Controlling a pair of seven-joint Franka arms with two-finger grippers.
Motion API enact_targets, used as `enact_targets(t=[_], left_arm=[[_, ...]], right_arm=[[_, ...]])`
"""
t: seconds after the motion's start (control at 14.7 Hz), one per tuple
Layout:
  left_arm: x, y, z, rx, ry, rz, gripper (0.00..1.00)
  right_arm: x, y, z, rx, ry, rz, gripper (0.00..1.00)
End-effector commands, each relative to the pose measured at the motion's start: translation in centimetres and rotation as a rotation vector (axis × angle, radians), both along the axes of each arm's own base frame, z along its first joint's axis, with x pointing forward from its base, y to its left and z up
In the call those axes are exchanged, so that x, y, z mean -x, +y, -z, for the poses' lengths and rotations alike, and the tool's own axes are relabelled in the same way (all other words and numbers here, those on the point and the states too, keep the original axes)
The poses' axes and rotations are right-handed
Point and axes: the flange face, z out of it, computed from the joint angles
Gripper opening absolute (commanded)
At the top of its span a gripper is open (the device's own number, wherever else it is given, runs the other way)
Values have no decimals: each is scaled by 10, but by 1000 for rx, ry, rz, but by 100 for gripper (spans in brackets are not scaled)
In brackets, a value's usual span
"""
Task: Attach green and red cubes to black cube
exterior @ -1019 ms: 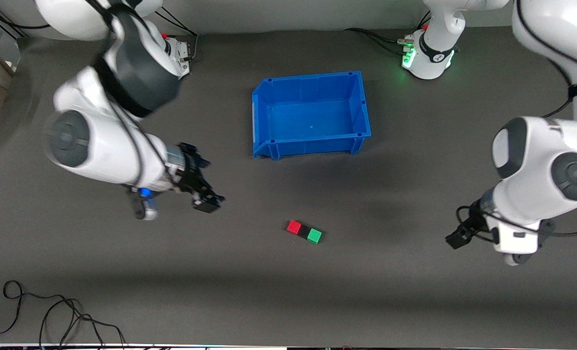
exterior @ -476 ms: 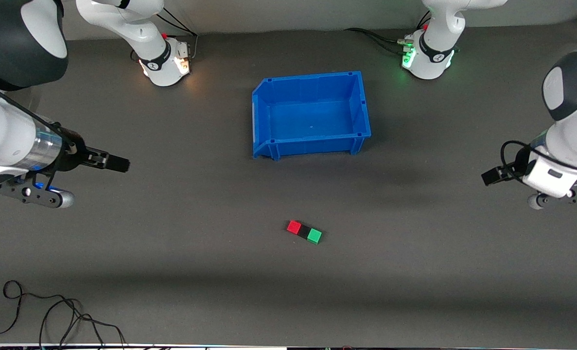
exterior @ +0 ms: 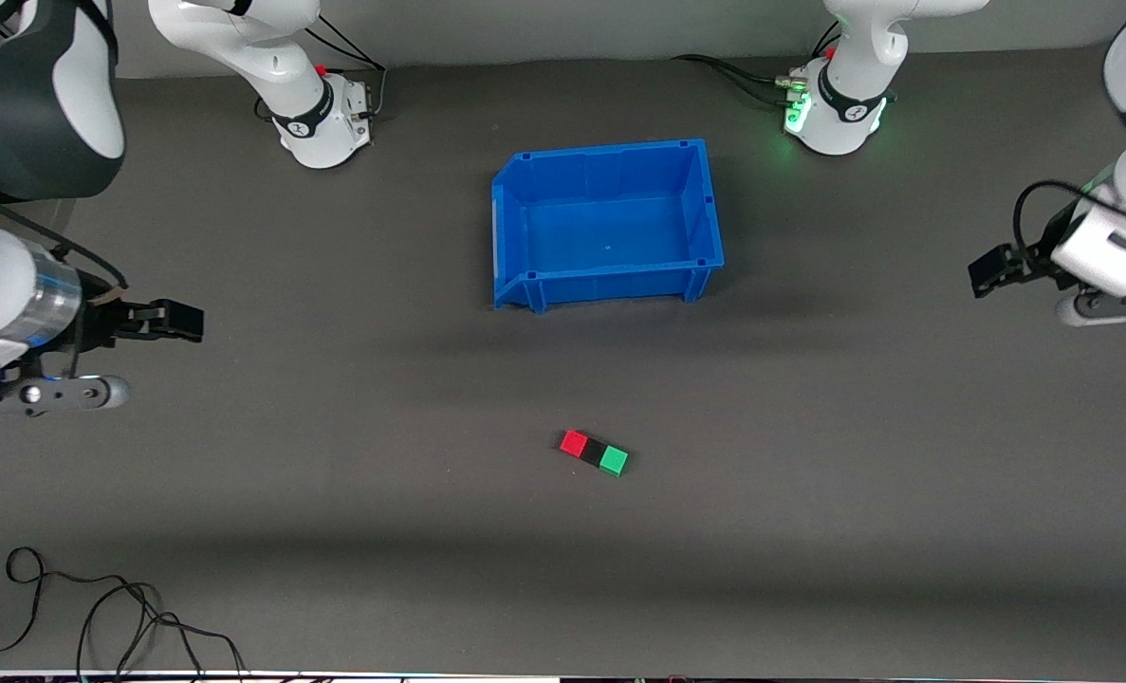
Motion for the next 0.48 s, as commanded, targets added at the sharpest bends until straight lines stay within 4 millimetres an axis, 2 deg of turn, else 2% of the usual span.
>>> enact_targets(t=[0.0, 0.2, 0.41], left_arm=[[-24, -8, -27, 27, -7, 42, 100], [-38, -4, -48, 28, -27, 37, 100], [-37, 0, -45, 27, 14, 75, 100]], right_arm=[[8, -4, -7, -23, -10, -20, 100], [8, -1, -7, -24, -14, -25, 100], [9, -5, -7, -21, -10, -20, 100]])
